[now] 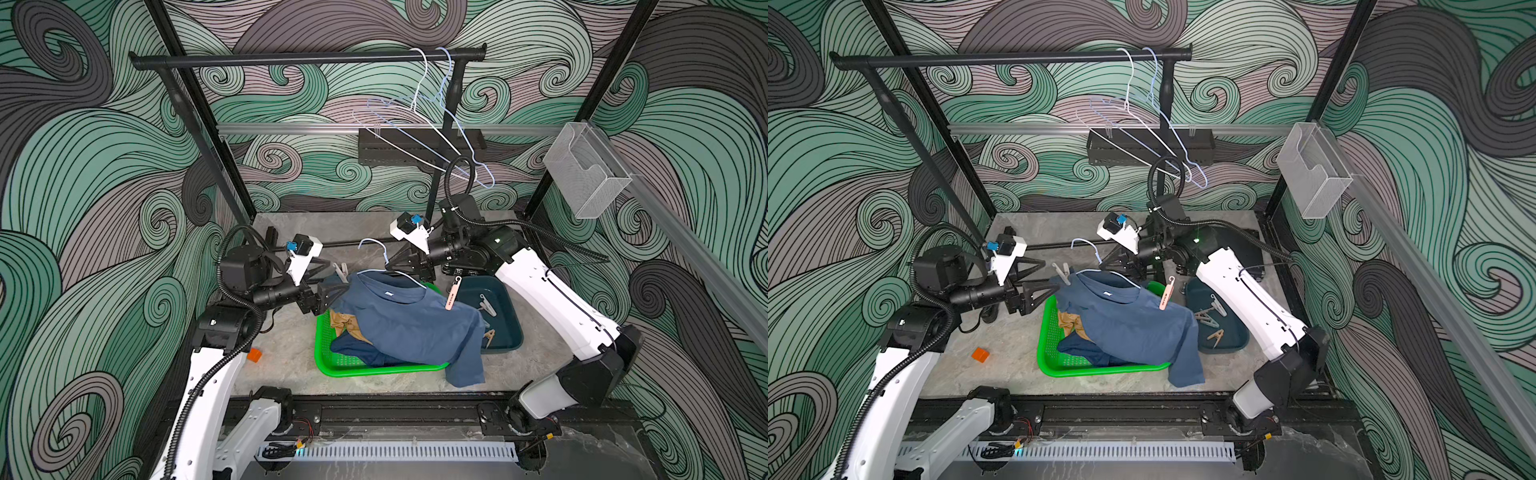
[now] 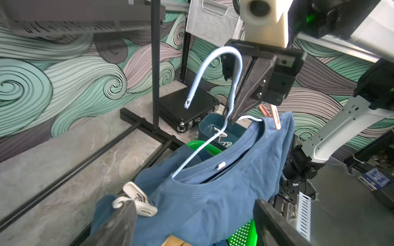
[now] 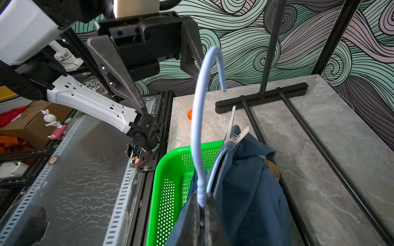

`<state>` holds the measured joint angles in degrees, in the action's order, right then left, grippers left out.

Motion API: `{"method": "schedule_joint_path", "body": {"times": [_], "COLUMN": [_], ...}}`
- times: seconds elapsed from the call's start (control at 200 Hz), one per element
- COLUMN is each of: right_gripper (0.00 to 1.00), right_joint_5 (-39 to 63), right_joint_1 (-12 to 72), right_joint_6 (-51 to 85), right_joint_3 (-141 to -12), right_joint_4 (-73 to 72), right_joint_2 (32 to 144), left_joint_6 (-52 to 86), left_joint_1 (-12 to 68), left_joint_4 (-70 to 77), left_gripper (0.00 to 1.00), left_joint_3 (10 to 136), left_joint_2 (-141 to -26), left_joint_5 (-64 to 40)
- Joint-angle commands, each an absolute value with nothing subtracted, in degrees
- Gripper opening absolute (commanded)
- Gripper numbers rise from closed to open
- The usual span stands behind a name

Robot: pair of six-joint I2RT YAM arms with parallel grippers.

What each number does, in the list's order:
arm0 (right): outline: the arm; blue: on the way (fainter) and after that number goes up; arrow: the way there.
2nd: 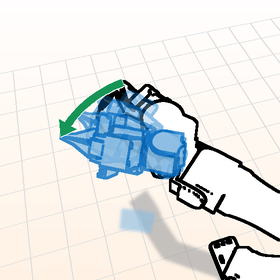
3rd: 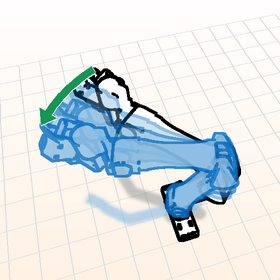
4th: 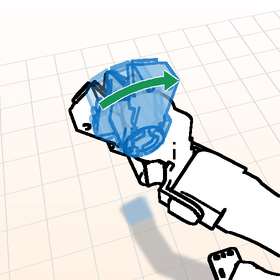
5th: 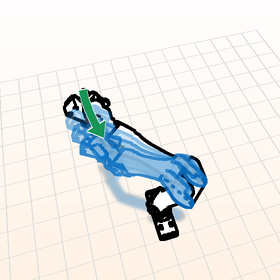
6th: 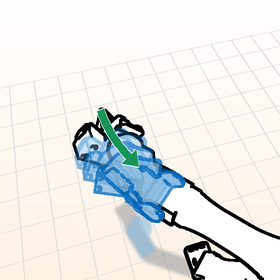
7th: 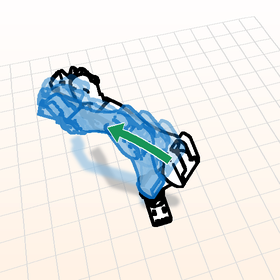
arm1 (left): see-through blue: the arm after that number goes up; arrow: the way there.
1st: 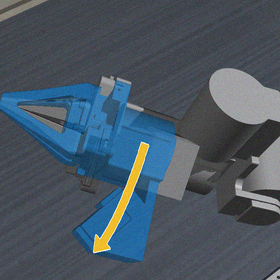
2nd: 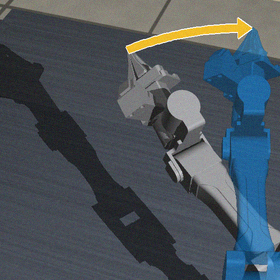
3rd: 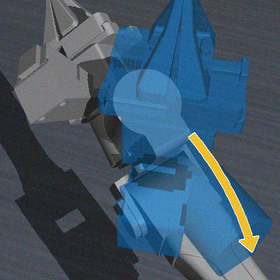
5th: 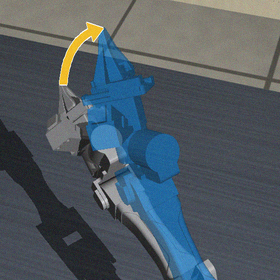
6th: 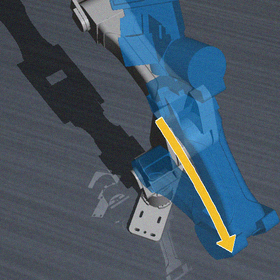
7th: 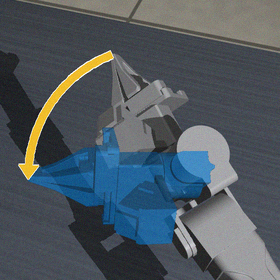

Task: Remove the clothespins securing t-shirts to the hanger
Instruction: Pick up the hanger from the clothes rail.

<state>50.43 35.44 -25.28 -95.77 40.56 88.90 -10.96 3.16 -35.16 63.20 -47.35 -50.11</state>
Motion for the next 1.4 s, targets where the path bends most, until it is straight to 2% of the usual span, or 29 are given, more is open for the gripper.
{"method": "schedule_joint_path", "body": {"times": [0.0, 0.17, 0.29, 0.455, 0.665, 0.761, 0.856, 1.061, 1.136, 1.231, 1.306, 1.396], "right_gripper": [0.0, 0.0, 0.0, 0.0, 0.0, 0.0, 0.0, 0.0, 0.0, 0.0, 0.0, 0.0], "right_joint_5": [52.2, 51.6, 51.5, 50.4, 47.2, 47.4, 48.8, 51.0, 50.8, 50.8, 50.9, 51.1], "right_joint_1": [34.2, 33.5, 33.5, 33.5, 33.5, 33.8, 34.0, 33.9, 33.9, 33.9, 34.0, 34.1], "right_joint_6": [-27.0, -27.3, -26.5, -25.9, -19.0, -16.5, -15.9, -15.7, -16.2, -16.4, -16.4, -16.4], "right_joint_3": [-95.7, -94.0, -93.6, -93.2, -88.5, -86.6, -86.1, -86.6, -87.0, -87.0, -87.4, -87.6], "right_joint_4": [40.2, 39.8, 38.9, 37.7, 29.0, 25.3, 24.7, 24.9, 25.7, 25.9, 26.2, 26.3], "right_joint_2": [88.3, 87.3, 87.2, 86.7, 84.5, 83.5, 83.0, 82.5, 82.3, 82.2, 82.3, 82.4], "left_joint_6": [-9.3, -2.5, -7.9, -5.1, -4.0, -9.5, -18.9, -61.1, -81.9, -115.1, -110.6, -111.9], "left_joint_1": [-1.6, -7.7, -7.8, -8.3, -8.5, -8.5, -8.5, -9.8, -10.0, -10.1, -9.9, -9.4], "left_joint_4": [-28.1, -19.7, -18.7, -1.9, 3.9, 2.2, -8.1, -46.9, -69.1, -102.4, -103.1, -103.1], "left_gripper": [0.87, 0.84, 0.82, 0.82, 0.78, 0.78, 0.77, 0.72, 0.72, 0.75, 0.76, 0.75], "left_joint_3": [61.6, 59.7, 58.5, 49.4, 47.0, 46.7, 49.6, 62.0, 67.7, 75.2, 78.1, 77.9], "left_joint_2": [-47.8, -55.6, -58.2, -57.4, -62.2, -62.5, -64.1, -75.4, -80.9, -90.6, -94.4, -94.6], "left_joint_5": [-58.4, -70.2, -71.5, -69.5, -71.9, -75.0, -79.1, -94.6, -96.4, -96.4, -96.4, -96.0]}}
